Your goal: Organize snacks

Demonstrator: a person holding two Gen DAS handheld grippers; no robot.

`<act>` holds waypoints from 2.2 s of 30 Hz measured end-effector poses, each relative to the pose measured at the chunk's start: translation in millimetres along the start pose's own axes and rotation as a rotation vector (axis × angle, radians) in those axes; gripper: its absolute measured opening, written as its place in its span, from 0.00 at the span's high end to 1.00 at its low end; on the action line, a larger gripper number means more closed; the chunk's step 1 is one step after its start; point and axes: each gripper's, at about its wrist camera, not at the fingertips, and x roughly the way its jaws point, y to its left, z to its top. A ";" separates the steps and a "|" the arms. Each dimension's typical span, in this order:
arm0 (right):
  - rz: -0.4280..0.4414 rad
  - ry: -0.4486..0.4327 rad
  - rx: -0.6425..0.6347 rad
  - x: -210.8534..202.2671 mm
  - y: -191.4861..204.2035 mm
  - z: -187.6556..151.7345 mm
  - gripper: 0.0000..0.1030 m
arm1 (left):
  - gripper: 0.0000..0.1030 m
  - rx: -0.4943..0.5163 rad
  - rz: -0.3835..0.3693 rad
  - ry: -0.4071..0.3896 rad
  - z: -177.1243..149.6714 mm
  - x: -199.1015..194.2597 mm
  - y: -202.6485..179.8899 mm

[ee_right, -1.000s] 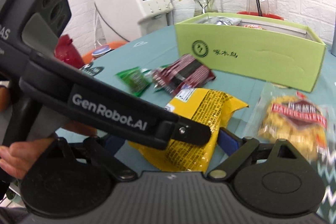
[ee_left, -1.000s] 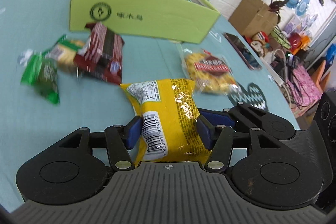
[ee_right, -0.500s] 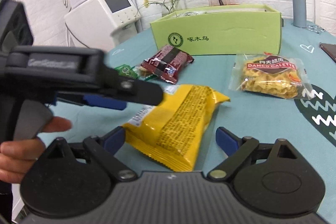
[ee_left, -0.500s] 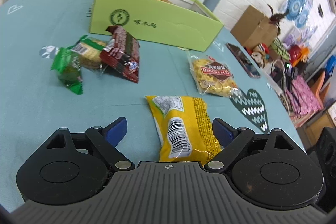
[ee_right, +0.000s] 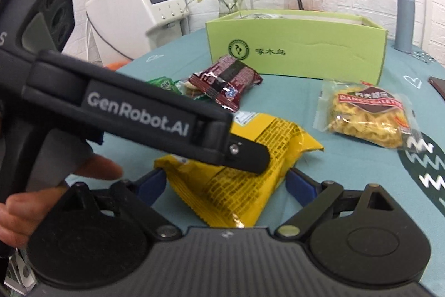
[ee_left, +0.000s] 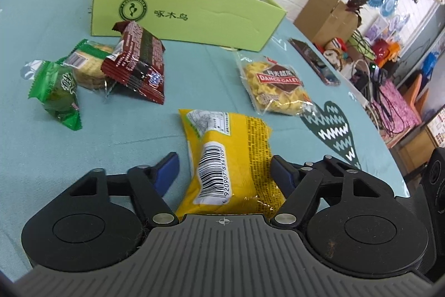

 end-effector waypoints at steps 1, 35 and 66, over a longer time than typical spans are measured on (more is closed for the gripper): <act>0.011 -0.005 -0.007 -0.5 0.5 1.0 0.22 | 0.65 0.001 -0.004 0.006 0.7 0.4 0.1; -0.087 -0.165 -0.090 96.6 -149.6 195.3 0.24 | 0.63 0.071 0.069 -0.122 252.8 111.0 -36.5; -0.180 -0.222 -0.219 32.2 -139.2 179.2 0.02 | 0.23 -0.159 0.003 -0.334 116.1 -39.5 -13.2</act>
